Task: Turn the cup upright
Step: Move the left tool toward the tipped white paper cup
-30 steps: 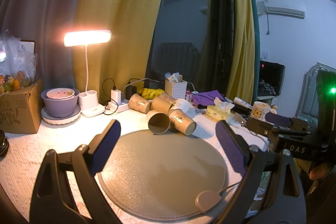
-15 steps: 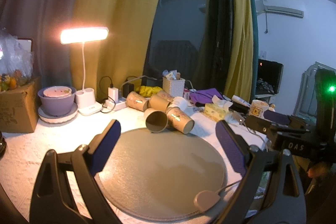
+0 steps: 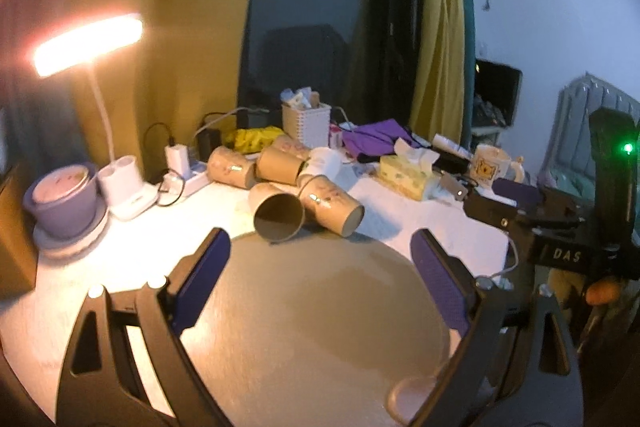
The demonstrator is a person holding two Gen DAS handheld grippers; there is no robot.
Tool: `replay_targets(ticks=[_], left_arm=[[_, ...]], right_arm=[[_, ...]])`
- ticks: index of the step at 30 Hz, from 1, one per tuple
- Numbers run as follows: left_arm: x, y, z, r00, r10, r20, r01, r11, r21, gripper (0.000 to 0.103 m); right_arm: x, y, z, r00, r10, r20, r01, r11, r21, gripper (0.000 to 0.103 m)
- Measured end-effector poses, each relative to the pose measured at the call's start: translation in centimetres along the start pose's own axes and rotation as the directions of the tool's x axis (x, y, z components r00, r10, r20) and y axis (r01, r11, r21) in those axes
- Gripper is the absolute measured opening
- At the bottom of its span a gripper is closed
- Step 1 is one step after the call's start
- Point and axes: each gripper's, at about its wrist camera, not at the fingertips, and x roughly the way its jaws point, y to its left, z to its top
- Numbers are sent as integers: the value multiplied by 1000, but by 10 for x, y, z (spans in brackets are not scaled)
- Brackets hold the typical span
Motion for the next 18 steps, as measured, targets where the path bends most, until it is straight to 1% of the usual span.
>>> replay_targets(ticks=[2, 4, 11, 13, 15, 18], left_arm=[[15, 3, 10, 1000, -8, -9, 8, 1000, 24, 93], [36, 4, 23, 998, -20, -54, 22, 999, 44, 93], [95, 6, 58, 989, -34, -142, 48, 994, 96, 93], [115, 5, 69, 984, -36, -175, 56, 992, 116, 93], [131, 3, 77, 980, -39, -193, 64, 990, 123, 93], [160, 1, 91, 969, -60, -240, 92, 988, 125, 93]], right_arm=[[15, -7, 6, 1000, -4, -14, 4, 1000, 11, 83], [30, -18, 13, 999, 3, -34, -2, 999, 35, 83], [71, -46, 35, 999, 14, -51, -10, 997, 74, 83], [82, -55, 40, 998, 11, -56, -6, 997, 79, 83], [93, -63, 44, 998, 11, -60, -5, 996, 89, 83], [110, -78, 50, 998, 4, -68, 3, 994, 107, 83]])
